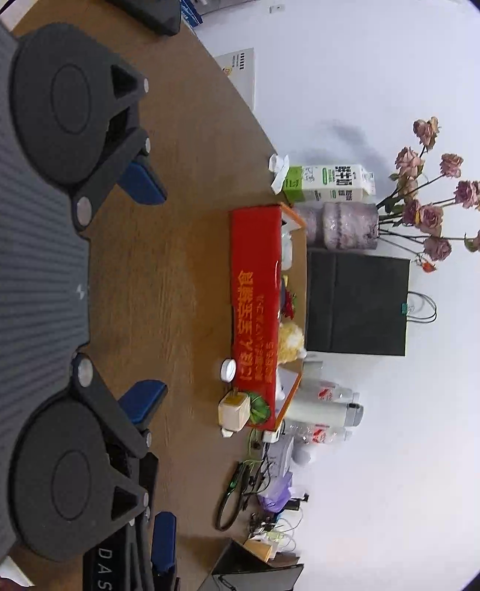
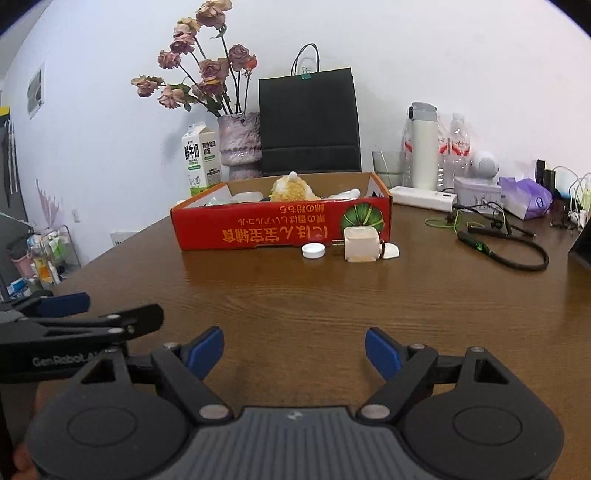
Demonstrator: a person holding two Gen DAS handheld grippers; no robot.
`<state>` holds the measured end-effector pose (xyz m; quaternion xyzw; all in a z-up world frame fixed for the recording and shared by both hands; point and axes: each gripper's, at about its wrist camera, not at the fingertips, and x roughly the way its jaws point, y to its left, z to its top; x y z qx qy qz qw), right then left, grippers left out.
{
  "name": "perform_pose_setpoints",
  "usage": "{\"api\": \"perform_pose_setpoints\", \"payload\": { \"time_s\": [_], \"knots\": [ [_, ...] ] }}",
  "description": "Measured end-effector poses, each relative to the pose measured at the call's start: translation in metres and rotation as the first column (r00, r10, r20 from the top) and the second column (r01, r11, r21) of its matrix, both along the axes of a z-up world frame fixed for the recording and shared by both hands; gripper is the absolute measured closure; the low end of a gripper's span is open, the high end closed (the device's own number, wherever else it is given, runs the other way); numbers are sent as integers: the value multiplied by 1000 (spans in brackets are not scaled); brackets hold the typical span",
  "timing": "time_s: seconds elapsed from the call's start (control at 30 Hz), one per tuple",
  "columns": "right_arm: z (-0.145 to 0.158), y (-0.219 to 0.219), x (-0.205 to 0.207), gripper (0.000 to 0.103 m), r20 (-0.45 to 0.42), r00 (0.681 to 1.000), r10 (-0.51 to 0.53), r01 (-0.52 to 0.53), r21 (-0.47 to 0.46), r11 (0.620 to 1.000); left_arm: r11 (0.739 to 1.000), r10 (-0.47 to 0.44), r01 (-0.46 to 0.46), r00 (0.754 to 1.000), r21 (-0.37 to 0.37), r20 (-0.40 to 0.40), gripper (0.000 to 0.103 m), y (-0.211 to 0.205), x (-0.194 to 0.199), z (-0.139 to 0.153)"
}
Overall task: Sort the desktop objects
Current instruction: 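Grasp cream cube box with right tool while left tool grasps white bottle cap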
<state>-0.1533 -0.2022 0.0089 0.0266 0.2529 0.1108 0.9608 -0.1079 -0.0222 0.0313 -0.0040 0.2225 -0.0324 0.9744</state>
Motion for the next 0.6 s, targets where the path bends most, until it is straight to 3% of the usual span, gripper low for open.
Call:
{"api": "perform_pose_setpoints", "payload": {
  "time_s": [0.17, 0.27, 0.37, 0.43, 0.5, 0.6],
  "knots": [
    [3, -14, 1, 25, 9, 999, -32, 32, -22, 999, 999, -44, 44, 999, 5, -21, 0, -10, 2, 0],
    [7, -25, 16, 38, -11, 999, -45, 45, -27, 999, 996, -86, 87, 995, 20, -45, 0, -17, 18, 4],
    [10, -34, 43, 42, -17, 999, -39, 38, -32, 999, 988, -147, 149, 988, 44, -46, 11, -26, 48, 9],
    [11, -40, 70, 42, -26, 999, -37, 36, -33, 999, 982, -179, 182, 981, 39, -75, 26, -32, 76, 8],
    [11, -44, 102, 45, -30, 999, -25, 24, -35, 999, 973, -227, 229, 963, 1, -146, 31, -37, 111, 4],
    [11, -51, 152, 47, -53, 999, -6, 6, -3, 1000, 963, -268, 269, 944, -22, -190, 34, -47, 151, -1]
  ]
}}
